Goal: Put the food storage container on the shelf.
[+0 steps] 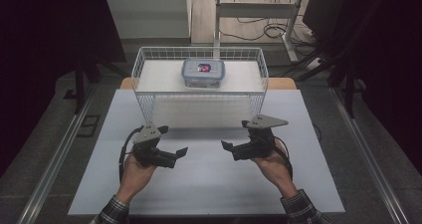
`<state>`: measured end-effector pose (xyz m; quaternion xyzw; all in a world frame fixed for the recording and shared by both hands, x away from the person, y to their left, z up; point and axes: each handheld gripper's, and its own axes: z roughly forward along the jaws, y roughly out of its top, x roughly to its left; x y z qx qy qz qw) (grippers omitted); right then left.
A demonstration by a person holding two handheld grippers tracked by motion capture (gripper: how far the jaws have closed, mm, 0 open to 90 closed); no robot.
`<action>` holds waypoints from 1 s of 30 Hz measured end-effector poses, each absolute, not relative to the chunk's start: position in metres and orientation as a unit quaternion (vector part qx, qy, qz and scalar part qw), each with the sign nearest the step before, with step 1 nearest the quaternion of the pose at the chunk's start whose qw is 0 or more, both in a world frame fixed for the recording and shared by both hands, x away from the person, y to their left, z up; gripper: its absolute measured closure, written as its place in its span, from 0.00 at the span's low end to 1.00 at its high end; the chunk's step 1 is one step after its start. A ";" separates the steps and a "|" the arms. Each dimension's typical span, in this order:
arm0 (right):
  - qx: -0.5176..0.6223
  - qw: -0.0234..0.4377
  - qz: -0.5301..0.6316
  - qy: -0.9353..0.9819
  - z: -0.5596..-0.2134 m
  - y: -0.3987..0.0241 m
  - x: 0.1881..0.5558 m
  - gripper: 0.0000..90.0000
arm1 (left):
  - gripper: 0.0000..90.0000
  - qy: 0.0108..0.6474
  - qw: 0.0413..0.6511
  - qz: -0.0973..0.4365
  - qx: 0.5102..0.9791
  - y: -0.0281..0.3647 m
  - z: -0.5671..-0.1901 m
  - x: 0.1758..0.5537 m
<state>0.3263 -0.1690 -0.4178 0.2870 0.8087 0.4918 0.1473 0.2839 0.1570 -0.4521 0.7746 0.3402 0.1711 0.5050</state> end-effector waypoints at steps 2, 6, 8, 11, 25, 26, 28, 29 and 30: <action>0.288 0.139 0.495 0.808 -0.421 -0.169 0.324 0.00 | 0.01 0.342 0.503 0.163 0.777 0.157 -0.457 0.282; 0.290 0.130 0.494 0.810 -0.428 -0.169 0.320 0.00 | 0.01 0.344 0.493 0.159 0.783 0.156 -0.466 0.278; 0.288 0.132 0.489 0.813 -0.431 -0.169 0.317 0.00 | 0.01 0.346 0.490 0.158 0.784 0.157 -0.470 0.276; 0.285 0.133 0.483 0.817 -0.436 -0.170 0.315 0.00 | 0.01 0.349 0.486 0.155 0.786 0.158 -0.475 0.272; 0.277 0.115 0.475 0.827 -0.461 -0.178 0.305 0.00 | 0.00 0.362 0.461 0.151 0.796 0.165 -0.498 0.260; 0.278 0.115 0.473 0.828 -0.463 -0.180 0.304 0.00 | 0.00 0.362 0.458 0.151 0.798 0.165 -0.500 0.259; 0.279 0.119 0.467 0.830 -0.466 -0.182 0.303 0.00 | 0.00 0.363 0.454 0.154 0.799 0.166 -0.502 0.257; 0.280 0.118 0.463 0.833 -0.467 -0.184 0.302 0.00 | 0.00 0.363 0.451 0.155 0.800 0.167 -0.503 0.256; 0.281 0.117 0.459 0.835 -0.468 -0.185 0.301 0.00 | 0.00 0.364 0.451 0.156 0.800 0.167 -0.503 0.255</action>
